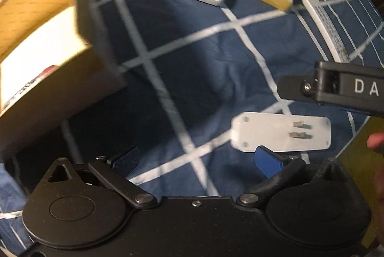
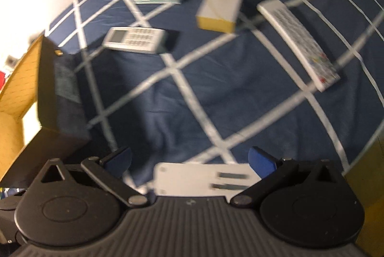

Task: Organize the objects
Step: 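Grasp the white rectangular plastic panel with the right gripper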

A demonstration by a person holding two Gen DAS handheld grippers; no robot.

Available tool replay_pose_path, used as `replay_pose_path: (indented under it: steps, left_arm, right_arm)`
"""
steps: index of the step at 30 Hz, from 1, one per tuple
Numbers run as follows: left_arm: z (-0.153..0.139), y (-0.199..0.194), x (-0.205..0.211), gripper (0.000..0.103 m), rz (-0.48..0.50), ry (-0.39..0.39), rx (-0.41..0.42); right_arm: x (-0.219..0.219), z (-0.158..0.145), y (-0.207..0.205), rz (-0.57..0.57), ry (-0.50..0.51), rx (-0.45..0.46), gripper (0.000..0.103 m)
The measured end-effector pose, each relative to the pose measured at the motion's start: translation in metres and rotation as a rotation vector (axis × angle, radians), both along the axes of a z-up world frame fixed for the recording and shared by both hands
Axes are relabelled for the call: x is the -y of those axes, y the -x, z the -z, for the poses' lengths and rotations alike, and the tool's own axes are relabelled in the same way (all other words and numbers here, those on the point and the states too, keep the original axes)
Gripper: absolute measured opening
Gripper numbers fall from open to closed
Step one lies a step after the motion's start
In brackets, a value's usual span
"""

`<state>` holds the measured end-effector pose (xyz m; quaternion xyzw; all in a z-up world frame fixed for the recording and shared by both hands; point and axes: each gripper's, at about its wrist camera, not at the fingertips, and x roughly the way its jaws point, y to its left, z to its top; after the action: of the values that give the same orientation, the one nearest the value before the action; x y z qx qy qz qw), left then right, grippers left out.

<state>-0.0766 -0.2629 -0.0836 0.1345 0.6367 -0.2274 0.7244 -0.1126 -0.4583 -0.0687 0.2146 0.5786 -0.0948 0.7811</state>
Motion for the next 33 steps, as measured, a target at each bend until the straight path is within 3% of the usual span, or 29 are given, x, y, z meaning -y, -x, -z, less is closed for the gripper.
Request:
replay_pose_path:
  steps: [10,23,33]
  left_arm:
    - [0.028,0.011,0.043,0.103,0.074,0.01,-0.064]
    - [0.046,0.022,0.062,0.103,0.107,0.042,-0.121]
    - [0.054,0.021,0.064,0.103,0.063,0.067,-0.14]
  right_arm:
    - [0.035,0.022,0.023,0.048,-0.006,-0.083,0.103]
    - [0.042,0.05,0.031,0.037,-0.064,-0.147,0.102]
    - [0.042,0.06,0.028,0.027,-0.078,-0.16,0.091]
